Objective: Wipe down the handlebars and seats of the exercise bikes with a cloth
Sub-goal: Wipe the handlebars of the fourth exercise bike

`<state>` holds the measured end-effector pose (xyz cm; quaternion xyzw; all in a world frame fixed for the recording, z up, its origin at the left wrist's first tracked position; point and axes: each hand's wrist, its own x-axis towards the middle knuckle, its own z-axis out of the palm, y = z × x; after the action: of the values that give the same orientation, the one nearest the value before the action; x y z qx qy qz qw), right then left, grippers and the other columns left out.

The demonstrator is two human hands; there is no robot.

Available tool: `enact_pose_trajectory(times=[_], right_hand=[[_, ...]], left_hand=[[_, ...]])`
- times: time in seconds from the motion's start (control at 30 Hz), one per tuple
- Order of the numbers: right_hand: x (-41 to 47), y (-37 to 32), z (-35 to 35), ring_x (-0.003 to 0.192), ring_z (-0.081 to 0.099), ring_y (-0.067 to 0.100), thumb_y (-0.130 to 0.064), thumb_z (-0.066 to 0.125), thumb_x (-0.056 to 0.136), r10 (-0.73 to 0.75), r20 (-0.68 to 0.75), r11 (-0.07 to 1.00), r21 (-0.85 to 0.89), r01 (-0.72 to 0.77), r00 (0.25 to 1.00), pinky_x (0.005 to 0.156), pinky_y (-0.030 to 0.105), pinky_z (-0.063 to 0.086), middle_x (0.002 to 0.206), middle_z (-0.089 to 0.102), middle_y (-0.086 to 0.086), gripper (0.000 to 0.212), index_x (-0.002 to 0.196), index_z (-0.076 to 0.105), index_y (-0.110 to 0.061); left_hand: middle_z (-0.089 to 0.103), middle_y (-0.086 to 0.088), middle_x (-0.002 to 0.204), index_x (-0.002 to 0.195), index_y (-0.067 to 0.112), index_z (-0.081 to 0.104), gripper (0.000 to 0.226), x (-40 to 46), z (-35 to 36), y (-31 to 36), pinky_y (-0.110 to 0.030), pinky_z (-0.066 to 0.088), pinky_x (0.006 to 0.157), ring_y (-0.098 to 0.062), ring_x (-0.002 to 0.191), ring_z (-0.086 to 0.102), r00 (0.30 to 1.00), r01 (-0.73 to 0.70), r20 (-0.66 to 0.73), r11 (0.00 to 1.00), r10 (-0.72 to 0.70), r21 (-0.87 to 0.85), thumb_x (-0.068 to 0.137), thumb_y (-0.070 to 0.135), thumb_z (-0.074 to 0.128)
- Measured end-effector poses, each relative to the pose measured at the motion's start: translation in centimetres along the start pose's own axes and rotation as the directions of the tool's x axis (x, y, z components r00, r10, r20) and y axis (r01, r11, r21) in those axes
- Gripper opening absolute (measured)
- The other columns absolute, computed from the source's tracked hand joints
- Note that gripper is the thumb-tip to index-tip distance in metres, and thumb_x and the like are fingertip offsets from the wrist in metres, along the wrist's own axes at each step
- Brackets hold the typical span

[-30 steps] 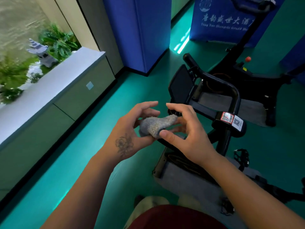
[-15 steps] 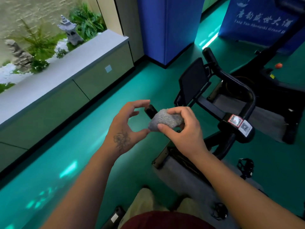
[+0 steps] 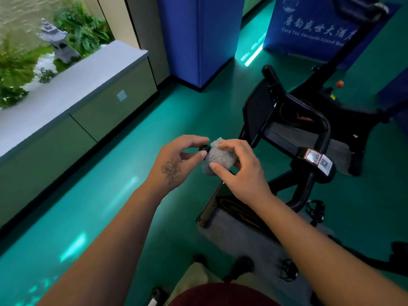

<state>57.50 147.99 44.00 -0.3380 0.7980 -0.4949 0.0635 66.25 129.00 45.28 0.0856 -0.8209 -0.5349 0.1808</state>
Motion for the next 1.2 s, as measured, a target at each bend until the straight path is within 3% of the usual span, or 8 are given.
enact_pose_trajectory(times=[0.13, 0.27, 0.53, 0.73, 0.93, 1.07, 1.2], right_hand=[[0.5, -0.4, 0.7, 0.11, 0.056, 0.002, -0.039, 0.082, 0.089, 0.051, 0.001, 0.996, -0.079, -0.051, 0.999, 0.091, 0.019, 0.045, 0.12, 0.055, -0.013, 0.041, 0.121, 0.061, -0.026], [0.4, -0.4, 0.9, 0.105, 0.057, 0.004, -0.04, 0.084, 0.088, 0.07, -0.002, 0.992, -0.109, -0.069, 0.998, 0.086, 0.015, 0.043, 0.115, 0.057, -0.014, 0.04, 0.119, 0.062, -0.027], [0.3, 0.4, 1.2, 0.1, 0.059, 0.009, -0.039, 0.086, 0.084, 0.103, -0.014, 0.991, -0.085, -0.104, 0.995, 0.083, 0.029, 0.05, 0.109, 0.061, -0.013, 0.039, 0.113, 0.062, -0.032], [0.1, 0.9, 0.8, 0.093, 0.059, 0.005, -0.038, 0.086, 0.083, 0.125, 0.012, 0.989, -0.075, -0.123, 0.992, 0.074, 0.019, 0.045, 0.105, 0.062, -0.018, 0.038, 0.112, 0.062, -0.034], [-0.5, 1.6, 0.2, 0.091, 0.061, 0.003, -0.04, 0.085, 0.082, 0.161, 0.036, 0.983, -0.095, -0.157, 0.986, 0.072, 0.022, 0.046, 0.106, 0.063, -0.019, 0.038, 0.112, 0.061, -0.037], [-1.2, 2.0, -0.5, 0.09, 0.059, 0.006, -0.046, 0.082, 0.083, 0.157, 0.06, 0.972, -0.188, -0.144, 0.986, 0.072, 0.031, 0.05, 0.111, 0.06, -0.022, 0.04, 0.115, 0.057, -0.04], [-2.0, 2.9, -1.4, 0.094, 0.058, 0.007, -0.051, 0.078, 0.084, 0.174, 0.098, 0.953, -0.267, -0.142, 0.98, 0.075, 0.036, 0.053, 0.114, 0.06, -0.022, 0.041, 0.116, 0.055, -0.043]], left_hand=[[0.075, 0.001, 0.12, 0.119, 0.015, 0.078, 0.025, 0.7, 0.0, -1.1, -0.023, 0.058, 0.093, -0.011, 0.116, 0.07, 0.998, -0.038, 0.057, 0.999, 0.038, -0.012, 0.097, 0.004, 0.074], [0.074, 0.003, 0.119, 0.119, 0.018, 0.077, 0.026, 0.7, 0.2, -1.9, -0.028, 0.06, 0.093, -0.016, 0.115, 0.07, 0.997, -0.035, 0.069, 0.998, 0.038, -0.043, 0.097, 0.005, 0.075], [0.074, 0.006, 0.12, 0.12, 0.022, 0.076, 0.028, 0.1, 0.8, -2.0, -0.032, 0.061, 0.093, -0.017, 0.116, 0.069, 0.999, 0.004, 0.036, 0.997, -0.001, -0.074, 0.097, 0.007, 0.075], [0.071, 0.001, 0.121, 0.122, 0.015, 0.075, 0.028, -0.2, 1.6, -1.5, -0.03, 0.06, 0.094, -0.017, 0.116, 0.069, 0.999, -0.05, -0.016, 0.999, 0.05, 0.002, 0.095, 0.008, 0.075], [0.069, -0.006, 0.123, 0.124, 0.01, 0.073, 0.03, -1.0, 2.9, -1.5, -0.032, 0.061, 0.094, -0.017, 0.117, 0.068, 0.994, -0.037, -0.1, 0.999, 0.039, 0.022, 0.095, 0.001, 0.075], [0.067, -0.004, 0.128, 0.12, 0.011, 0.074, 0.028, -1.3, 3.6, -1.1, -0.039, 0.059, 0.097, -0.015, 0.122, 0.065, 0.985, -0.1, -0.123, 0.98, 0.122, 0.17, 0.093, 0.005, 0.077], [0.063, -0.002, 0.139, 0.12, 0.015, 0.074, 0.032, -1.8, 4.6, -1.0, -0.041, 0.04, 0.118, -0.024, 0.138, 0.053, 0.969, -0.189, -0.082, 0.915, 0.232, 0.358, 0.089, 0.016, 0.082]])
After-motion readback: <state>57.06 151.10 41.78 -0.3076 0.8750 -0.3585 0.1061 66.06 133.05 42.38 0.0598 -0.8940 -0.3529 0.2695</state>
